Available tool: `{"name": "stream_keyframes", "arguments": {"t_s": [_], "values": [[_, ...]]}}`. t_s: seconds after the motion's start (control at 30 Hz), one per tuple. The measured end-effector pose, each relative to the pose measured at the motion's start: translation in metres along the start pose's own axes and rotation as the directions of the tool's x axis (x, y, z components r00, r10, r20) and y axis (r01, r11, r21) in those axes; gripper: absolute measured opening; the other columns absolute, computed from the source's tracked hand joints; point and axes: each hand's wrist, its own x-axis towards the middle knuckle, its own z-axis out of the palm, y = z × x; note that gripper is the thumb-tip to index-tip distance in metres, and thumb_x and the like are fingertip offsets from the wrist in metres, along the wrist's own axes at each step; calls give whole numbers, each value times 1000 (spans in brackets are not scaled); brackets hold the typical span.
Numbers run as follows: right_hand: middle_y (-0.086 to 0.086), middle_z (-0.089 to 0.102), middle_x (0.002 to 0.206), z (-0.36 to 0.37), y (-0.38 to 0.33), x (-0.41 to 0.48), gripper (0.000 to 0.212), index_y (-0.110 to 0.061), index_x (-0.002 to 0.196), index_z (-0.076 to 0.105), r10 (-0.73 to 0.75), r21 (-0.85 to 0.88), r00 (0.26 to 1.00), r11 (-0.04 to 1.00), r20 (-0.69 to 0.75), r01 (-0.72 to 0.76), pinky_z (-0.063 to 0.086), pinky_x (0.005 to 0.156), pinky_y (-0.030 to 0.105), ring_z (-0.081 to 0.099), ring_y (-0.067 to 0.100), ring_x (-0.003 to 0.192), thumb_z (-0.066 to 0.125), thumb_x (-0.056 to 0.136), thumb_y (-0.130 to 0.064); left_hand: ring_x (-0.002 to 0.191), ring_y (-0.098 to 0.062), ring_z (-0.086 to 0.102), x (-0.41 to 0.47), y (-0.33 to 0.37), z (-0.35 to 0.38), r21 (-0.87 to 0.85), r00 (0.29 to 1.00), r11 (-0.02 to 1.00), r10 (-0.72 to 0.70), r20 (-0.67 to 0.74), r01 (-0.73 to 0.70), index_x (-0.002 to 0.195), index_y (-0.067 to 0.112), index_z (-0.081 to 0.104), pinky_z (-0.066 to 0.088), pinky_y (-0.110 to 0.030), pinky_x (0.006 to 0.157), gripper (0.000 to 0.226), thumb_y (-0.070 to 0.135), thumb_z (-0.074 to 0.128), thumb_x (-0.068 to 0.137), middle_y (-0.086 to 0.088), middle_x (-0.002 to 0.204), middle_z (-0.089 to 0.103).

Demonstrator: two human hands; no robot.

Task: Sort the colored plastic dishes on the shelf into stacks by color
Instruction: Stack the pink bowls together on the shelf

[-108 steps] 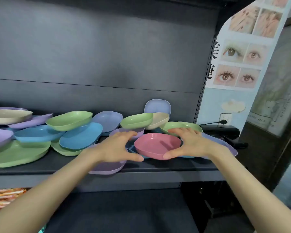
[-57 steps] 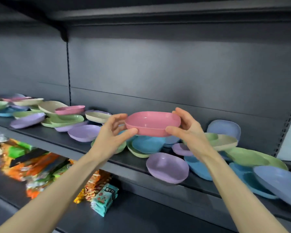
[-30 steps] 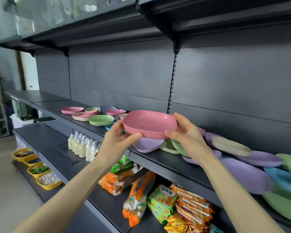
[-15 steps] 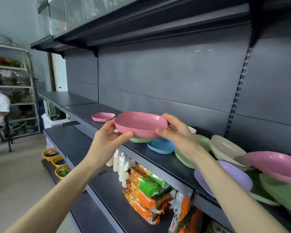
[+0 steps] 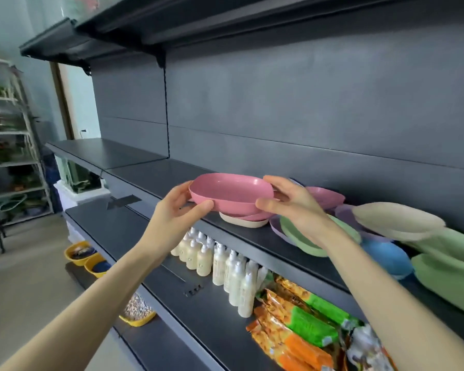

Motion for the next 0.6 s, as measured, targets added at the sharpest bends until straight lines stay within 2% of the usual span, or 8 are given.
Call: {"name": "stream_keyframes", "arguments": {"t_s": [0.07, 0.17, 0.2, 0.27, 0.33, 0.47, 0.6], "values": [[-20, 69, 101, 23, 8, 19, 49, -32, 105, 60, 15, 1, 1000, 1000, -18, -15, 47, 85, 13, 62, -4, 101, 81, 61, -31, 100, 4, 64, 23, -16, -26, 9, 999, 1000, 0, 47, -1, 124, 29, 46, 48, -6, 77, 45, 24, 65, 84, 11, 118, 64], [-19, 68, 104, 43, 14, 51, 46, -38, 104, 58, 52, -45, 997, 998, -55, -55, 48, 84, 11, 63, -5, 98, 82, 66, -28, 102, 2, 63, 57, -39, -52, -12, 996, 1000, 3, 93, -2, 124, 28, 48, 46, -6, 78, 43, 19, 65, 86, 10, 119, 64], [-19, 67, 106, 47, 16, 63, 51, -39, 105, 58, 73, -53, 995, 996, -66, -76, 48, 87, 13, 64, -4, 99, 84, 62, -34, 103, 2, 63, 68, -47, -58, -19, 994, 1000, 4, 108, -2, 125, 26, 47, 46, -7, 78, 43, 18, 64, 86, 9, 118, 64], [-16, 65, 117, 52, 19, 86, 77, -37, 117, 57, 97, -99, 991, 989, -94, -107, 45, 96, 22, 61, 1, 108, 87, 48, -52, 103, 3, 63, 90, -61, -66, -25, 991, 1000, 9, 135, -6, 127, 23, 47, 46, -7, 79, 44, 19, 63, 86, 10, 116, 65], [-13, 58, 129, 57, 22, 107, 93, -34, 127, 53, 106, -175, 987, 977, -122, -126, 40, 103, 27, 54, 5, 118, 83, 44, -61, 105, 3, 62, 112, -76, -73, -26, 988, 1000, 11, 152, -8, 128, 23, 47, 46, -7, 80, 46, 23, 64, 84, 10, 115, 66], [-6, 56, 132, 63, 38, 146, 75, -20, 131, 52, 144, -185, 981, 969, -127, -166, 39, 108, 32, 53, 9, 121, 82, 64, -35, 103, 8, 60, 150, -107, -83, -41, 989, 999, 4, 150, 2, 128, 26, 41, 45, -5, 79, 51, 22, 66, 84, 15, 116, 63], [-5, 65, 120, 66, 55, 179, 70, -14, 128, 55, 198, -208, 978, 956, -67, -207, 41, 107, 34, 59, 8, 114, 84, 66, -26, 110, -2, 59, 176, -138, -94, 20, 987, 1000, -23, 160, 20, 124, 30, 43, 46, -19, 90, 57, 38, 67, 73, 12, 118, 62]]}}
